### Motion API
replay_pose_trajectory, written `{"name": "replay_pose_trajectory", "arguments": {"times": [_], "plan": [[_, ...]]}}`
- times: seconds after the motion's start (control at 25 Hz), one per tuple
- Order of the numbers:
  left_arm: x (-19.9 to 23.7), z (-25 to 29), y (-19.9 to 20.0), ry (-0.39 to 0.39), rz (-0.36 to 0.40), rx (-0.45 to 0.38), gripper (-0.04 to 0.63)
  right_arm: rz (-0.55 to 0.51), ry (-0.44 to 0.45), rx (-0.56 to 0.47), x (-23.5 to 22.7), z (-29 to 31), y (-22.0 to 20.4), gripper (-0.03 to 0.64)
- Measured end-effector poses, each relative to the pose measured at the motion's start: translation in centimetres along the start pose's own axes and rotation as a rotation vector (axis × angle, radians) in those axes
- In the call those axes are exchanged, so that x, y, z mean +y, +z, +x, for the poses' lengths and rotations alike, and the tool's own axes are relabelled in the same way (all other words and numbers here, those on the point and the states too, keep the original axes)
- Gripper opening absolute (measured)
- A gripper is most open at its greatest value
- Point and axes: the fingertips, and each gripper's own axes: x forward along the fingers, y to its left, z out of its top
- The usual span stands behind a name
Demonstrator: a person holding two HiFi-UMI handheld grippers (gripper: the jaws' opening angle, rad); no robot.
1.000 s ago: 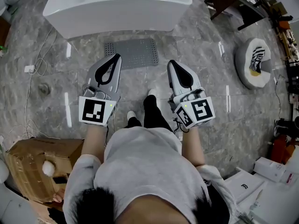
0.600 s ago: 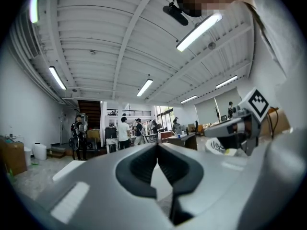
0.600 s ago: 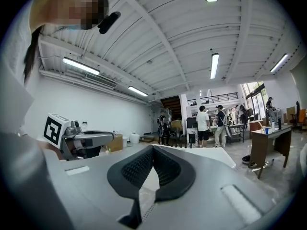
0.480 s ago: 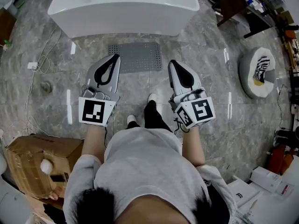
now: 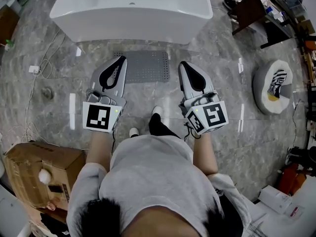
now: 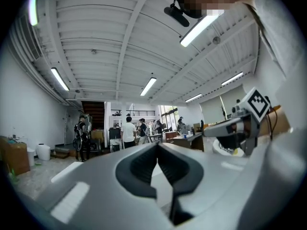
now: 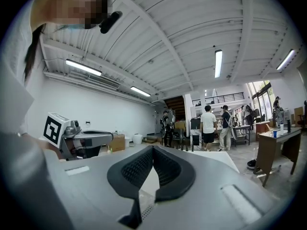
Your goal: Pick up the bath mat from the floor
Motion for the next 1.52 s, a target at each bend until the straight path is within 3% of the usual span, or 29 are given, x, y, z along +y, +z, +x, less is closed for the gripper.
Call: {"name": "replay_pose_trajectory", "arguments": {"times": [0.48,0.92,1.28,1.52], "plan": [[-1.5,6.6,0.1,0.041,0.016,0.021,0.002,-0.005,0.051,-0.006,-6.7,2.6,0.2,0.003],[-2.7,10.2,0.6,0.136,0.033,0.014,0.002,-0.004,0.115,-0.014,-11.4,3.4,-0.3,0.003],[-2.3,10.4,1.0,0.186,0.045,-0.018,0.002,0.013,0.150,-0.018,-12.1,4.1,-0.9,0.002],[-0.7,11.1,0.1,0.178,0.041,-0.003,0.002,0.023,0.142,-0.002,-11.9,5.8,-1.4,0.002]]}}
